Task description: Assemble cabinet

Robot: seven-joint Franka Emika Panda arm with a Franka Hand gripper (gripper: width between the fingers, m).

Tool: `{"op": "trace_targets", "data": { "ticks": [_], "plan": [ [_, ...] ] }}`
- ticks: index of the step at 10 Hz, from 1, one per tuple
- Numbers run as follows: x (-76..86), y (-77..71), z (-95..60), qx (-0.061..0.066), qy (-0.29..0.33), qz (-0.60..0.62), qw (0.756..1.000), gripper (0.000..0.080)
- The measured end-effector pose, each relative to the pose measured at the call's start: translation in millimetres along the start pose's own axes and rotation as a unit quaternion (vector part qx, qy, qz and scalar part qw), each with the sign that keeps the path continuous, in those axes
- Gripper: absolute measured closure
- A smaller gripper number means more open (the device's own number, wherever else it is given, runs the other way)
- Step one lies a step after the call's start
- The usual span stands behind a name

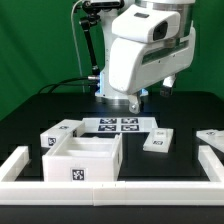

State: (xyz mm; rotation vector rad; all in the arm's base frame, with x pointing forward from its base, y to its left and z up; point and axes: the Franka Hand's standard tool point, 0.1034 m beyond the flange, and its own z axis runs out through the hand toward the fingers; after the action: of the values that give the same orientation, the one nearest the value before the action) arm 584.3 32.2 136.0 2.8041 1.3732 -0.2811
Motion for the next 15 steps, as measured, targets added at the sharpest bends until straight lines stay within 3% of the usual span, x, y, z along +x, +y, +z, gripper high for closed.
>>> {"op": "trace_targets", "data": {
  "ticks": [6,8,9,10,11,12,15],
  "plan": [
    [-0.3,1.2,1.3,-0.001,0.000,-0.014,1.000,0.0001],
    [-25.9,-5.7,13.5,-0.036,0.035,-0.097,0.994,0.0001],
    [-40.5,-10.0,24.1,-0.049,0.046,-0.136,0.988,0.0001],
    [-51.8,-10.8,33.5,-0.055,0.050,-0.162,0.984,0.0001],
    [-58.5,-7.7,40.7,-0.070,0.058,-0.206,0.974,0.0001],
    [-65.9,-8.6,48.4,-0.073,0.061,-0.214,0.972,0.0001],
    [-64.4,-8.8,47.4,-0.070,0.060,-0.208,0.974,0.0001]
  ]
}}
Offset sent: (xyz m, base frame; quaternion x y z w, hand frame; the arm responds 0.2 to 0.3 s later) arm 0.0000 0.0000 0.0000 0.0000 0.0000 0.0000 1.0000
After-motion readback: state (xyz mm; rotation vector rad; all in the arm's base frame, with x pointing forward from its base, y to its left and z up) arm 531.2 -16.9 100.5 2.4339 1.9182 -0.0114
